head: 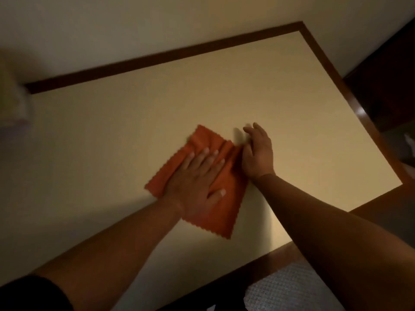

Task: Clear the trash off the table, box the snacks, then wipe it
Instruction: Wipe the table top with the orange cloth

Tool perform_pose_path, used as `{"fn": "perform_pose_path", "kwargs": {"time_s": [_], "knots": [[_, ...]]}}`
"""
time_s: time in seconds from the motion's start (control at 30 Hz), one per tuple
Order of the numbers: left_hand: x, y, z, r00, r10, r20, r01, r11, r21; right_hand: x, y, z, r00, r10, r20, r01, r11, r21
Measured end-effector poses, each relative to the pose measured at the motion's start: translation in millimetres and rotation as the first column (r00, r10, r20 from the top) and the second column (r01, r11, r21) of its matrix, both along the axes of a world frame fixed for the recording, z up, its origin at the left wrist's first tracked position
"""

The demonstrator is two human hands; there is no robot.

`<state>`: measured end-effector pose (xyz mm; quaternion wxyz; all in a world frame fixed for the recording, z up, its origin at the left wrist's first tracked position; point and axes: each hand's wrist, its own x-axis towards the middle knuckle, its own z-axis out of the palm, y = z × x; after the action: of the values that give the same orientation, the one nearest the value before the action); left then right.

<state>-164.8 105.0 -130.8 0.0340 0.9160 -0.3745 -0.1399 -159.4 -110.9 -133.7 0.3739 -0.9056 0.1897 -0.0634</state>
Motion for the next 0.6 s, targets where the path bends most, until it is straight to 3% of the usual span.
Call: {"fn": "perform_pose_path", "kwargs": {"time_s": [0.13, 0.23, 0.33, 0.4, 0.5, 0.6], "knots": [[-107.9, 45.7, 1.3, 0.99, -0.129, -0.054, 0.129, 0.992, 0.002, -47.3, -65.4, 8.5, 0.992, 0.018, -0.127, -0.06, 0.941, -0.334], [-80.4, 96.9, -6.6, 0.999, -0.025, 0.023, 0.023, 0.998, 0.056, -75.8, -101.5, 10.5, 0.953, -0.087, -0.292, -0.076, 0.861, -0.503], [-0.7, 117.2, -8.1, 0.925, 0.372, 0.08, -0.378, 0.921, 0.092, -89.9, -118.2, 4.1, 0.919, -0.086, -0.385, -0.111, 0.88, -0.461], [41.4, 92.8, -6.2, 0.848, 0.523, 0.082, -0.529, 0.842, 0.101, -91.2, -123.2, -0.4, 0.923, -0.071, -0.377, -0.105, 0.898, -0.426], [55.6, 12.4, -3.4, 0.866, 0.492, 0.086, -0.498, 0.863, 0.079, -90.0, -127.2, -1.9, 0.934, -0.067, -0.351, -0.084, 0.913, -0.399], [0.9, -76.5, 1.0, 0.959, 0.276, 0.062, -0.28, 0.957, 0.07, -91.4, -137.5, -4.7, 0.955, -0.093, -0.281, 0.002, 0.951, -0.308]]}}
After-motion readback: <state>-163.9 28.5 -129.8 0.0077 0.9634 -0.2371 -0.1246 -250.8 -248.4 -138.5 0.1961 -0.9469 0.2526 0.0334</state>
